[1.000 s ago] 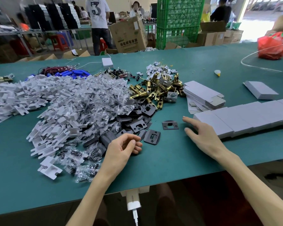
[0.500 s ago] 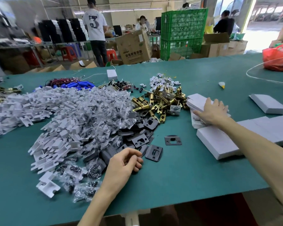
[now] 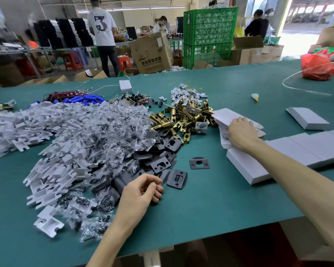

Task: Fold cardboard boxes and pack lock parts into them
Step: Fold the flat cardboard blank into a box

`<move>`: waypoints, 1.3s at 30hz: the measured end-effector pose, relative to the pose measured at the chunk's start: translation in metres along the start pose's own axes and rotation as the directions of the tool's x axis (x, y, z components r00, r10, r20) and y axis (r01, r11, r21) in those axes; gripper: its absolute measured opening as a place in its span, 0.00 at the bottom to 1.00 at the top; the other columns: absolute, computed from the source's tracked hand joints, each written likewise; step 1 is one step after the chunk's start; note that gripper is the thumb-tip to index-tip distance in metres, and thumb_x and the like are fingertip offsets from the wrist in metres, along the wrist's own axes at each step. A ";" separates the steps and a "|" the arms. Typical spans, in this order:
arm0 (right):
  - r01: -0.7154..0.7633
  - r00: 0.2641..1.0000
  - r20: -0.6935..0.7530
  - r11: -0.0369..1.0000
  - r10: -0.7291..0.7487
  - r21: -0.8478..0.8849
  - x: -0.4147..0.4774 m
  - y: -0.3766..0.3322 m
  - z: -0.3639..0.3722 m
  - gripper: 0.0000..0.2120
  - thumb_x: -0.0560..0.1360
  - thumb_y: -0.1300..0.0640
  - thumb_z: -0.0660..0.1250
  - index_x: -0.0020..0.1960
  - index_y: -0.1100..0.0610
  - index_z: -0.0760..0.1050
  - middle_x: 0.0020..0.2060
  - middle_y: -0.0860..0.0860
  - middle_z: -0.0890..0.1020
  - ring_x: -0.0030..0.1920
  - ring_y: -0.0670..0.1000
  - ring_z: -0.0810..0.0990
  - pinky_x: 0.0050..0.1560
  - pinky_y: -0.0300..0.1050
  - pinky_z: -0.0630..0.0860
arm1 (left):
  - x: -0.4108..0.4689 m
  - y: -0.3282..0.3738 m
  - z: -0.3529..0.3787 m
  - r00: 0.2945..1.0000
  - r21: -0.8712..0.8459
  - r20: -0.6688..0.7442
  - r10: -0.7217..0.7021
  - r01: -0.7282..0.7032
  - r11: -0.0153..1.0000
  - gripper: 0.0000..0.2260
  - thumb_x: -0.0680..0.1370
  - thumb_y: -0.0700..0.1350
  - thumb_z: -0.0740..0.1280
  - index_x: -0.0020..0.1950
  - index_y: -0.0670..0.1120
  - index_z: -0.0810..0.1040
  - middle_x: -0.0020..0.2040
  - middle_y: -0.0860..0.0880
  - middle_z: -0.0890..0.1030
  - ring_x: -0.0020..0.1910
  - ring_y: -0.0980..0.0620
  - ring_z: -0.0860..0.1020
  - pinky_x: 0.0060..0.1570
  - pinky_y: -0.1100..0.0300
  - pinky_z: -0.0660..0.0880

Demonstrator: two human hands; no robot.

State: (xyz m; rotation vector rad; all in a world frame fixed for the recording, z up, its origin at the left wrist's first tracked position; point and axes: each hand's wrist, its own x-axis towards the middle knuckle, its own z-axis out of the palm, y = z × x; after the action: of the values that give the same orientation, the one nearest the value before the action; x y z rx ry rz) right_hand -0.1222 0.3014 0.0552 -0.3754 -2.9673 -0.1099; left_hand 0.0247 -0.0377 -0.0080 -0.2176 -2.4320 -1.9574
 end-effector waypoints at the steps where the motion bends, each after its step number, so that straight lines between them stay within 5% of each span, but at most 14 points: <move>1: 0.015 0.999 -0.045 1.000 -0.016 -0.006 -0.004 -0.003 -0.006 0.17 0.81 0.64 0.57 0.67 0.68 0.70 0.65 0.63 0.76 0.67 0.62 0.72 0.69 0.54 0.67 | 0.000 0.000 0.000 1.000 0.001 0.002 0.002 -0.002 1.000 0.10 0.84 0.35 0.64 0.52 0.46 0.84 0.43 0.46 0.86 0.39 0.49 0.83 0.42 0.59 0.81; 5: 0.131 0.966 -0.234 0.987 -0.108 0.088 -0.038 -0.029 -0.034 0.09 0.80 0.68 0.57 0.54 0.63 0.74 0.49 0.60 0.81 0.43 0.60 0.75 0.41 0.51 0.68 | 0.000 0.000 -0.001 1.000 -0.002 0.007 0.002 -0.002 1.000 0.10 0.84 0.35 0.64 0.52 0.46 0.84 0.43 0.45 0.86 0.40 0.48 0.83 0.42 0.59 0.80; 8: 0.284 0.931 -0.314 0.909 -0.185 0.306 -0.075 -0.052 -0.047 0.09 0.83 0.65 0.54 0.49 0.57 0.71 0.38 0.53 0.77 0.35 0.56 0.71 0.33 0.47 0.65 | 0.000 0.003 0.000 1.000 -0.019 -0.005 0.014 -0.014 1.000 0.09 0.84 0.36 0.64 0.54 0.45 0.83 0.45 0.45 0.86 0.41 0.48 0.84 0.41 0.58 0.81; 11: 0.410 0.912 -0.328 0.525 -0.245 0.746 -0.120 -0.078 -0.057 0.14 0.87 0.57 0.56 0.43 0.53 0.72 0.28 0.46 0.70 0.24 0.45 0.65 0.25 0.37 0.62 | 0.002 0.010 0.001 0.999 -0.121 -0.042 0.025 -0.030 0.992 0.07 0.84 0.39 0.65 0.60 0.44 0.81 0.52 0.45 0.86 0.46 0.45 0.86 0.41 0.55 0.83; 13: 0.372 0.917 -0.294 0.313 -0.270 0.874 -0.145 -0.096 -0.057 0.14 0.86 0.55 0.58 0.43 0.53 0.74 0.29 0.51 0.72 0.26 0.43 0.65 0.26 0.38 0.62 | 0.002 0.014 0.001 0.998 -0.253 -0.058 -0.007 -0.008 0.968 0.11 0.84 0.43 0.65 0.64 0.42 0.79 0.57 0.45 0.86 0.51 0.43 0.87 0.44 0.53 0.85; 16: 0.151 0.951 -0.141 0.015 -0.276 0.988 -0.165 -0.118 -0.046 0.11 0.84 0.53 0.64 0.50 0.59 0.79 0.42 0.60 0.83 0.37 0.52 0.79 0.36 0.55 0.78 | 0.006 0.015 -0.003 0.998 -0.375 -0.047 -0.046 0.025 0.927 0.17 0.83 0.49 0.65 0.69 0.42 0.76 0.62 0.44 0.85 0.59 0.43 0.85 0.56 0.50 0.83; 19: -0.097 0.940 0.025 -0.194 -0.342 0.976 -0.175 -0.130 -0.029 0.06 0.83 0.57 0.66 0.58 0.56 0.79 0.51 0.52 0.87 0.49 0.55 0.86 0.47 0.53 0.84 | 0.011 0.018 -0.009 0.996 -0.547 0.034 -0.080 0.085 0.833 0.22 0.84 0.55 0.60 0.72 0.43 0.76 0.66 0.44 0.83 0.65 0.44 0.82 0.60 0.49 0.82; 22: -0.198 0.934 0.111 -0.231 -0.341 0.953 -0.181 -0.136 -0.007 0.12 0.81 0.57 0.68 0.64 0.53 0.76 0.55 0.53 0.87 0.52 0.59 0.86 0.52 0.61 0.84 | 0.017 0.022 -0.016 0.986 -0.657 0.046 -0.159 0.150 0.739 0.25 0.84 0.60 0.58 0.70 0.44 0.80 0.67 0.43 0.82 0.65 0.45 0.81 0.54 0.55 0.82; 26: -0.131 0.946 0.042 -0.259 -0.321 0.957 -0.183 -0.138 0.006 0.17 0.82 0.54 0.68 0.69 0.47 0.74 0.58 0.51 0.86 0.55 0.57 0.86 0.51 0.55 0.84 | 0.027 0.021 -0.013 0.972 -0.571 0.118 -0.205 0.235 0.787 0.24 0.86 0.60 0.55 0.71 0.47 0.79 0.66 0.44 0.83 0.65 0.46 0.82 0.61 0.49 0.78; 29: -0.087 0.933 0.009 -0.201 -0.361 0.976 -0.184 -0.141 0.010 0.21 0.83 0.51 0.66 0.75 0.47 0.71 0.61 0.47 0.84 0.57 0.54 0.85 0.55 0.55 0.84 | 0.028 0.021 -0.004 0.963 -0.535 0.151 -0.225 0.271 0.800 0.22 0.83 0.58 0.59 0.68 0.47 0.81 0.62 0.44 0.85 0.59 0.45 0.85 0.52 0.52 0.83; 33: -0.111 0.954 0.070 -0.130 -0.290 0.985 -0.181 -0.144 0.018 0.26 0.81 0.51 0.69 0.78 0.50 0.68 0.53 0.54 0.83 0.54 0.57 0.84 0.53 0.52 0.84 | 0.026 0.017 -0.003 0.951 -0.587 0.224 -0.215 0.308 0.749 0.31 0.85 0.66 0.49 0.71 0.48 0.80 0.70 0.40 0.80 0.70 0.41 0.78 0.69 0.44 0.74; 36: -0.108 0.955 0.063 -0.142 -0.289 0.984 -0.181 -0.144 0.018 0.22 0.82 0.52 0.68 0.75 0.48 0.71 0.49 0.56 0.82 0.53 0.59 0.84 0.50 0.50 0.84 | 0.024 0.017 -0.003 0.955 -0.615 0.227 -0.191 0.292 0.732 0.36 0.83 0.70 0.46 0.75 0.47 0.75 0.72 0.39 0.78 0.72 0.39 0.76 0.72 0.41 0.72; 39: -0.115 0.959 0.066 -0.163 -0.277 0.980 -0.180 -0.143 0.017 0.20 0.82 0.52 0.68 0.72 0.46 0.72 0.49 0.57 0.84 0.52 0.60 0.85 0.53 0.60 0.83 | 0.022 0.016 -0.002 0.964 -0.597 0.221 -0.147 0.253 0.762 0.36 0.82 0.71 0.45 0.75 0.49 0.75 0.72 0.38 0.77 0.72 0.37 0.75 0.73 0.38 0.70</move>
State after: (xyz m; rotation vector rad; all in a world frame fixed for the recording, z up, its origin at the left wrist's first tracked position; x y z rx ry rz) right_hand 0.0117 0.1208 0.0024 0.1106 -2.0953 2.3048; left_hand 0.0049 -0.0340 0.0100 -0.1194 -1.8383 -2.9001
